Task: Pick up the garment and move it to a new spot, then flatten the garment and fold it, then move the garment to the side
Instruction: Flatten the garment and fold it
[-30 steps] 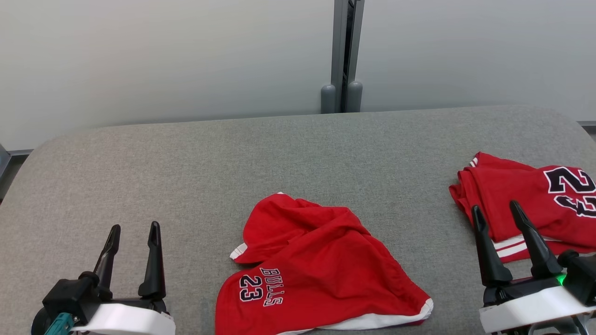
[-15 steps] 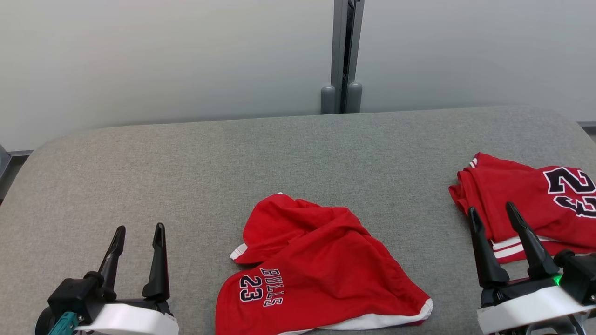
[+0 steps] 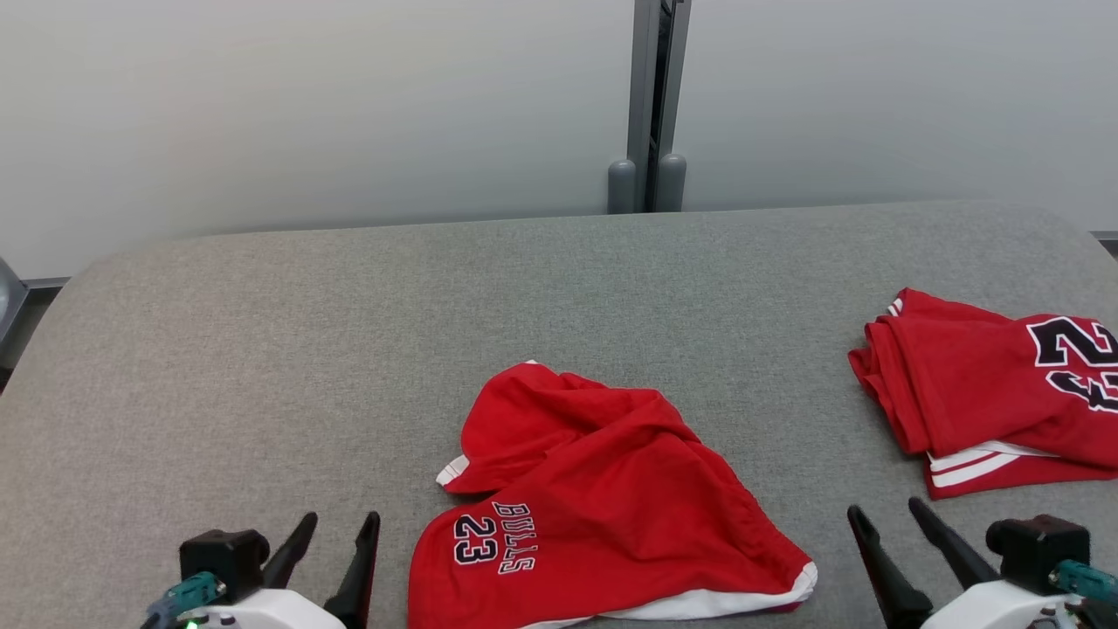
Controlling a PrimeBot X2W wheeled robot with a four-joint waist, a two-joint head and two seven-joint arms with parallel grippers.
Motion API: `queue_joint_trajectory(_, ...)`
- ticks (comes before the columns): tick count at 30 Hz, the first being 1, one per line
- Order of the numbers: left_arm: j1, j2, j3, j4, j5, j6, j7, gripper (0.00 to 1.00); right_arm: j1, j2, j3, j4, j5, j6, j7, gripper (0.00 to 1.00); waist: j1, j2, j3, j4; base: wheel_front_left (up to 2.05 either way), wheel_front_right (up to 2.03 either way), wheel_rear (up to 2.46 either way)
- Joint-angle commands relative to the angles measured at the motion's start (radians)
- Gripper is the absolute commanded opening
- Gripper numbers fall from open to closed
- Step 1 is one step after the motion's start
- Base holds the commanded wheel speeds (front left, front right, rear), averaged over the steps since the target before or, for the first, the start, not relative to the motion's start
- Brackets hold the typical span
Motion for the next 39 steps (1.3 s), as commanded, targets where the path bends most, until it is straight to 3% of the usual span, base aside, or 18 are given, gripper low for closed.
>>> queue_joint_trajectory(1, 0.016, 0.01, -0.017, 0.005, -0.012, -0.009, 0.042, 1.0, 0.02, -0.019, 0.009, 0.022, 0.02, 0.0, 0.049, 1.0, 0.0, 0.0, 0.004, 0.001, 0.0, 0.0, 0.0)
queue_joint_trajectory(5, 0.014, 0.023, -0.056, 0.003, -0.028, -0.028, 0.125, 1.0, 0.029, -0.034, 0.044, 0.061, 0.059, 0.0, 0.144, 1.0, 0.0, 0.0, 0.018, 0.006, 0.0, 0.0, 0.0)
queue_joint_trajectory(18, 0.031, 0.051, -0.153, 0.026, -0.068, -0.061, 0.336, 1.0, -0.083, -0.03, 0.125, 0.19, 0.114, 0.0, 0.182, 1.0, 0.0, 0.0, 0.057, 0.017, 0.0, 0.0, 0.0)
queue_joint_trajectory(31, -0.051, -0.008, -0.211, 0.145, -0.065, -0.11, 0.349, 1.0, -0.162, -0.017, 0.197, 0.317, 0.15, 0.0, 0.158, 1.0, 0.0, 0.0, 0.095, 0.03, 0.0, 0.0, 0.0)
queue_joint_trajectory(32, -0.053, -0.011, -0.214, 0.152, -0.067, -0.114, 0.35, 0.93, -0.167, -0.016, 0.2, 0.323, 0.153, 0.0, 0.152, 1.0, 0.0, 0.0, 0.096, 0.029, 0.0, 0.0, 0.0)
queue_joint_trajectory(35, -0.062, -0.018, -0.221, 0.167, -0.067, -0.122, 0.344, 0.51, -0.176, -0.014, 0.209, 0.34, 0.158, 0.0, 0.142, 1.0, 0.0, 0.0, 0.097, 0.028, 0.0, 0.0, 0.0)
queue_joint_trajectory(36, -0.063, -0.019, -0.222, 0.17, -0.067, -0.124, 0.342, 0.29, -0.18, -0.014, 0.212, 0.345, 0.161, 0.0, 0.138, 0.97, 0.0, 0.0, 0.096, 0.029, 0.0, 0.0, 0.0)
queue_joint_trajectory(37, -0.065, -0.021, -0.224, 0.174, -0.067, -0.127, 0.339, 0.0, -0.184, -0.015, 0.216, 0.356, 0.168, 0.0, 0.134, 0.43, 0.0, 0.0, 0.094, 0.029, 0.0, 0.0, 0.0)
queue_joint_trajectory(38, -0.067, -0.018, -0.224, 0.177, -0.068, -0.128, 0.338, 0.0, -0.185, -0.017, 0.219, 0.361, 0.172, 0.0, 0.132, 0.18, 0.0, 0.0, 0.092, 0.03, 0.0, 0.0, 0.0)
queue_joint_trajectory(39, -0.067, -0.017, -0.225, 0.179, -0.07, -0.13, 0.339, 0.0, -0.185, -0.019, 0.221, 0.364, 0.175, 0.0, 0.13, 0.0, 0.0, 0.0, 0.09, 0.031, 0.0, 0.0, 0.0)
